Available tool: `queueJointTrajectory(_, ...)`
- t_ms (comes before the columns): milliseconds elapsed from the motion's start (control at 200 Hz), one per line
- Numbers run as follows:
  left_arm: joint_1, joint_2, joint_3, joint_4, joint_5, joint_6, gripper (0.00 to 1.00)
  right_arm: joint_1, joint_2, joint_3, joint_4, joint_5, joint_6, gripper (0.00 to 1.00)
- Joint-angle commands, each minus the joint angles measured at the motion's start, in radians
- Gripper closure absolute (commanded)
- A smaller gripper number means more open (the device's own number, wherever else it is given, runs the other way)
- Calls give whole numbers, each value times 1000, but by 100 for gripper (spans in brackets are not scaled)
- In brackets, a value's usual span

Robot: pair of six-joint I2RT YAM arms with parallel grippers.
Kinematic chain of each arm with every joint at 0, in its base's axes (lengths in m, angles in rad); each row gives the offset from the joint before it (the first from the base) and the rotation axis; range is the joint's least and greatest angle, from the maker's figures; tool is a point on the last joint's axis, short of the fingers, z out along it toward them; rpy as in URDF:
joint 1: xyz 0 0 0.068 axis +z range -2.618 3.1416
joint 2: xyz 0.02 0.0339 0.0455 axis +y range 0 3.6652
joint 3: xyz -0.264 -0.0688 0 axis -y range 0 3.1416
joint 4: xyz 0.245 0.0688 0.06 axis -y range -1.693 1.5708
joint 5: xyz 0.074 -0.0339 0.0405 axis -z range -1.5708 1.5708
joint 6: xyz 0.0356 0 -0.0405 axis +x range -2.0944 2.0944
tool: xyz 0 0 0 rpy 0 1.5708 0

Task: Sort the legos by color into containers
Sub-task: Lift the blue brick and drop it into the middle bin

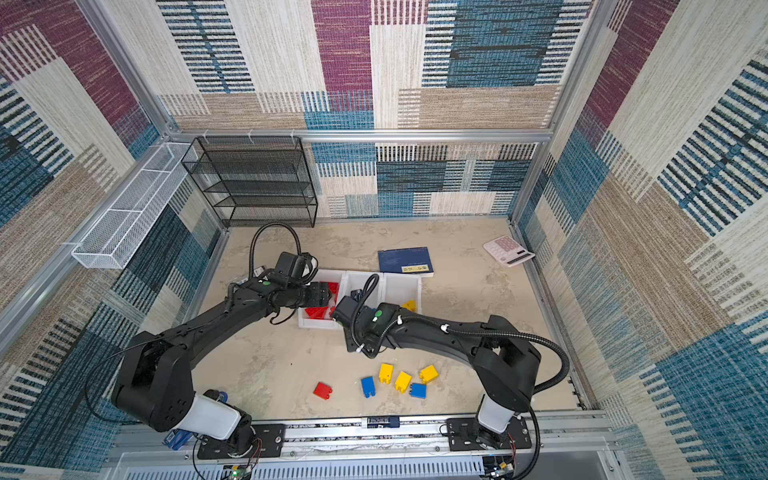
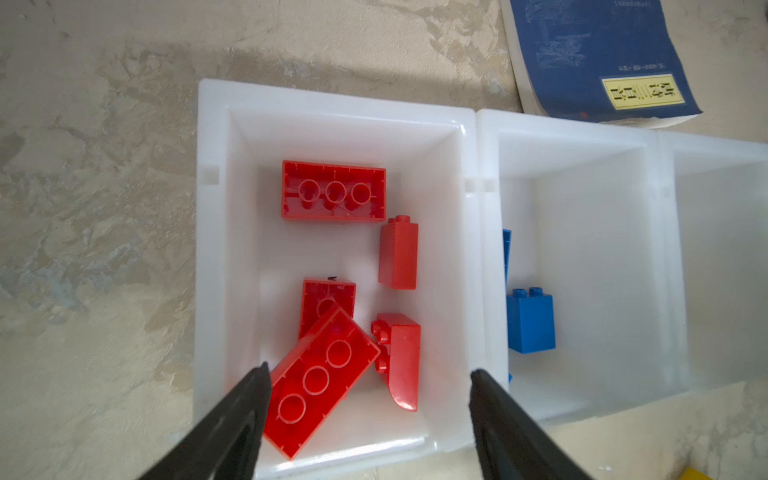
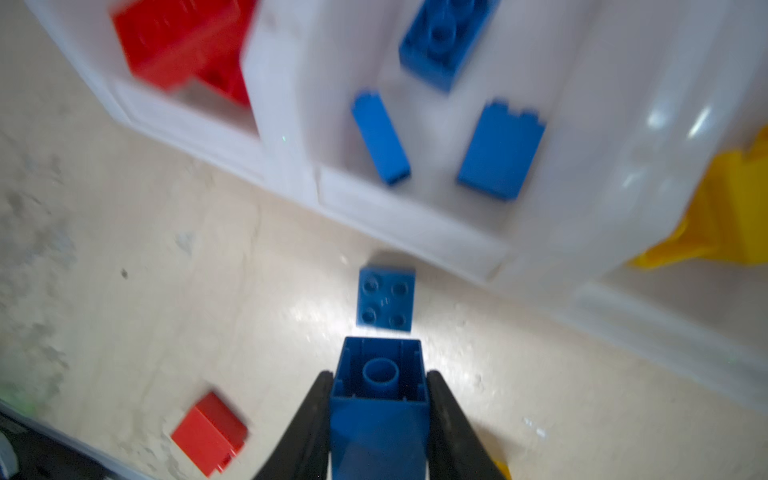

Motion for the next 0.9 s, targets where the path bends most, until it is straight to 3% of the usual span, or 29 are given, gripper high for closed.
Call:
queueJointTrajectory(0, 1, -12, -16, 16, 14, -27, 22, -58, 44, 97, 16, 40, -135, 64)
queueJointTrajectory(170, 2, -41, -36, 10, 14, -27, 22, -151, 148, 249, -13, 74, -209, 64)
queueJointTrajectory(341, 1, -49, -48, 10, 17, -32, 22, -201, 184, 292, 0, 72, -226, 64)
queueJointTrajectory(596, 2, -44, -45, 9, 14, -34, 22, -205, 179, 288, 4, 71, -221, 36)
queueJointTrajectory(897, 2, -45, -45, 7, 12, -37, 22, -205, 160, 266, 13, 59, -214, 32)
